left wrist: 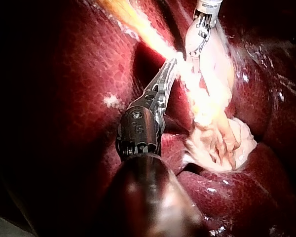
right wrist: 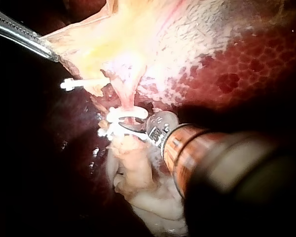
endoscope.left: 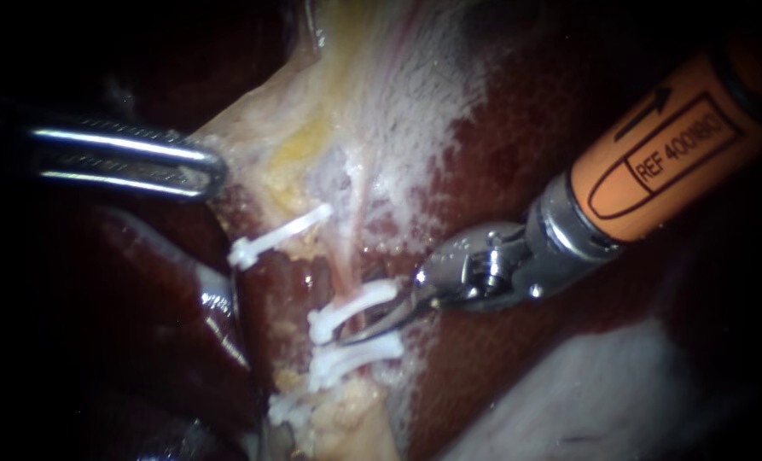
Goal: Go to the cutting position right tube
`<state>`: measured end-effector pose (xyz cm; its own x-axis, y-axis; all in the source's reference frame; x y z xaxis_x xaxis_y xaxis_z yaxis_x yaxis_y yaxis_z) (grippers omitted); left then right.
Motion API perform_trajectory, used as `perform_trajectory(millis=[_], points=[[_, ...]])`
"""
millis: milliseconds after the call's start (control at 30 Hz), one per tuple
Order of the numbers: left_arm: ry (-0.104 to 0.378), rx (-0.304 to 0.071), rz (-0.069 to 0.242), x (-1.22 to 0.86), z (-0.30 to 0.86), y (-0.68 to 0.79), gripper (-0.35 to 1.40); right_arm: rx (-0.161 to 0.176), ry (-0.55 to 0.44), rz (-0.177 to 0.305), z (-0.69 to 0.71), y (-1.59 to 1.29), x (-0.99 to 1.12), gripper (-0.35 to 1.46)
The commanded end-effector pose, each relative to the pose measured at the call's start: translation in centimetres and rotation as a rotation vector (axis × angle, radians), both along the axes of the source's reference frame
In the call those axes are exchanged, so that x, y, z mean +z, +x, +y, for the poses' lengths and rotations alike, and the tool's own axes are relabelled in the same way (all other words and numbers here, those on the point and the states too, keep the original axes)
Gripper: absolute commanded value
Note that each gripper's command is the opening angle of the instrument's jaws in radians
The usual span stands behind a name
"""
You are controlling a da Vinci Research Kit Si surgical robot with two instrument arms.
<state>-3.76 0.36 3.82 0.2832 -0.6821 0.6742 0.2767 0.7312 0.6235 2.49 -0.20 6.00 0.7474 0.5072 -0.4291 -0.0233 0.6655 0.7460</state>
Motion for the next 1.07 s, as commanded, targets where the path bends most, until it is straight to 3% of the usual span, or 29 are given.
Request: perform_trajectory(millis=[33, 1067], points=[[0.0, 0.0, 0.001, -0.01, 0.0, -0.01, -0.35, 0.001, 0.0, -0.001, 0.0, 0.01, 0.0, 0.23], [0.0, -0.003, 0.002, -0.01, -0.01, -0.04, -0.35, -0.009, 0.003, 0.007, -0.02, 0.1, 0.04, 0.23]])
